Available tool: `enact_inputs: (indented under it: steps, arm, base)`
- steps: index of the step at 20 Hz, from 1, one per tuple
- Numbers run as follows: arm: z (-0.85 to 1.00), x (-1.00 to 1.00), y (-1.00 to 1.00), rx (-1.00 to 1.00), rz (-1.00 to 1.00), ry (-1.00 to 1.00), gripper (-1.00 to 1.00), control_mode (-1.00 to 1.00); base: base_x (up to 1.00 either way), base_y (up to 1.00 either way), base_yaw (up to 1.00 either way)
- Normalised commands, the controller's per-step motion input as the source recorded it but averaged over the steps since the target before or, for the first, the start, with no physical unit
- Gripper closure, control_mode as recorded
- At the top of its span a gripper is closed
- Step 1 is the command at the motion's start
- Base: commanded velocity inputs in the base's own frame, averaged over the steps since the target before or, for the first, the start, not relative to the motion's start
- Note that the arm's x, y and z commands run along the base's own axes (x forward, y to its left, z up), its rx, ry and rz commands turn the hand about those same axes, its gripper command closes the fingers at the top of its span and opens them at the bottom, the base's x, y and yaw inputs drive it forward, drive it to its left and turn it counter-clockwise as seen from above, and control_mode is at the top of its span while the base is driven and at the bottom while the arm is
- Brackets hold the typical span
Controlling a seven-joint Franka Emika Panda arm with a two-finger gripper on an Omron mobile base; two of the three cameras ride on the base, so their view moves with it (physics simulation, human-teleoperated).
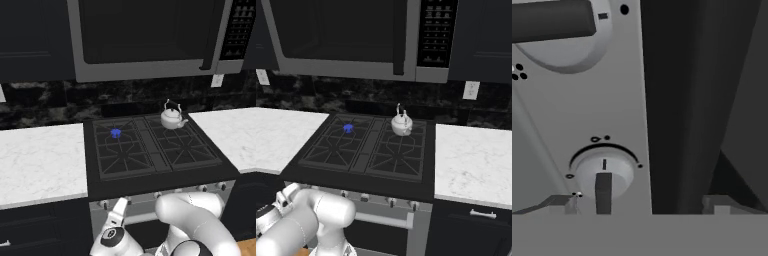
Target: Turn off the rear left burner of the stove.
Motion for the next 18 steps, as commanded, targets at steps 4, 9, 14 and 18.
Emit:
enact_inputs:
  steps: [4, 9, 14, 18]
  arm:
    - [0.00, 0.00, -0.30, 0.23, 0.00, 0.00, -1.00, -1.00]
    - [0.00, 0.01, -0.18, 0.16, 0.00, 0.00, -1.00, -1.00]
    - [-0.12, 0.01, 0.00, 0.00, 0.00, 0.01, -1.00, -1.00]
    - [-0.17, 0.13, 0.07, 0.01, 0.02, 0.08, -1.00, -1.00]
  base:
    - [0.00, 0.00, 0.00]
    - [0.00, 0.00, 0.00]
    - [0.00, 0.00, 0.00]
    - [0.00, 0.00, 0.00]
